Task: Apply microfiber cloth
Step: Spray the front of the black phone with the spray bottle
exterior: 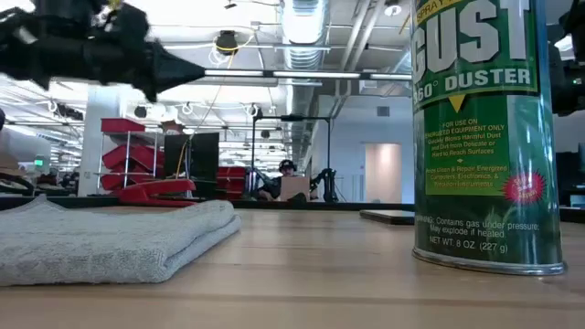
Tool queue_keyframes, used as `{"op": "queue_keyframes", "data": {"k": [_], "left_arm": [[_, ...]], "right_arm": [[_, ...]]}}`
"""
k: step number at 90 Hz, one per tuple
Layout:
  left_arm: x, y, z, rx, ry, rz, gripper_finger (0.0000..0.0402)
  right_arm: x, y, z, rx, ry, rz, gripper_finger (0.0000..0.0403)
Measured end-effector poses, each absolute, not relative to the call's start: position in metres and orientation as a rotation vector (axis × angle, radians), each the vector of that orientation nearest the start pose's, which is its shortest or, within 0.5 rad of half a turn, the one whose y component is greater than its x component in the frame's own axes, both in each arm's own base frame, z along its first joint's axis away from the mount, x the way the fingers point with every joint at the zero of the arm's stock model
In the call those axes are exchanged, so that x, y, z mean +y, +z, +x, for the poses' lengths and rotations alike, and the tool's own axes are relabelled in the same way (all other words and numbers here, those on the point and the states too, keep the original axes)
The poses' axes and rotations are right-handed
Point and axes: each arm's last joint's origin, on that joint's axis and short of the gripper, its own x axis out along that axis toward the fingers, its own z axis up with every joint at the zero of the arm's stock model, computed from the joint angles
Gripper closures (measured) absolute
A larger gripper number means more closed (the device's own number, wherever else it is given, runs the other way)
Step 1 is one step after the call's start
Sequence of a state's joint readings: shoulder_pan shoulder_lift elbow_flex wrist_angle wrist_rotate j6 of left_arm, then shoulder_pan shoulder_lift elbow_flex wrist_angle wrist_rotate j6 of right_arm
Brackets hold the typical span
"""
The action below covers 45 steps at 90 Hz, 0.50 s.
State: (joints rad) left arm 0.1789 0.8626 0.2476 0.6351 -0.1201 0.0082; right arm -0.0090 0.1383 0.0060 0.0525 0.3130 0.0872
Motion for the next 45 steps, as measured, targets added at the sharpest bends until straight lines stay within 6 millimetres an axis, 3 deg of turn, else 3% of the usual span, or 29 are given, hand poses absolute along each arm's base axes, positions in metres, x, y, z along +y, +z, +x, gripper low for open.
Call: {"op": "queue_keyframes", "data": {"k": [17,31,45], "left_arm": [[0.049,0.225,0.242,0.233,0.252,0.109,0.0402],[0.067,0.217,0.294,0.446,0.236,0.123,0.0402],[0.076,0.204,0.329,0.538,0.173,0.111,0.0402]], "right_arm": [[-0.01,0.159,0.104,0.065,-0.325,0.074,0.0403],[-0.01,0.159,0.104,0.065,-0.325,0.074,0.0403],[-0.01,0.16,0.104,0.065,-0.325,0.074,0.0403]]}}
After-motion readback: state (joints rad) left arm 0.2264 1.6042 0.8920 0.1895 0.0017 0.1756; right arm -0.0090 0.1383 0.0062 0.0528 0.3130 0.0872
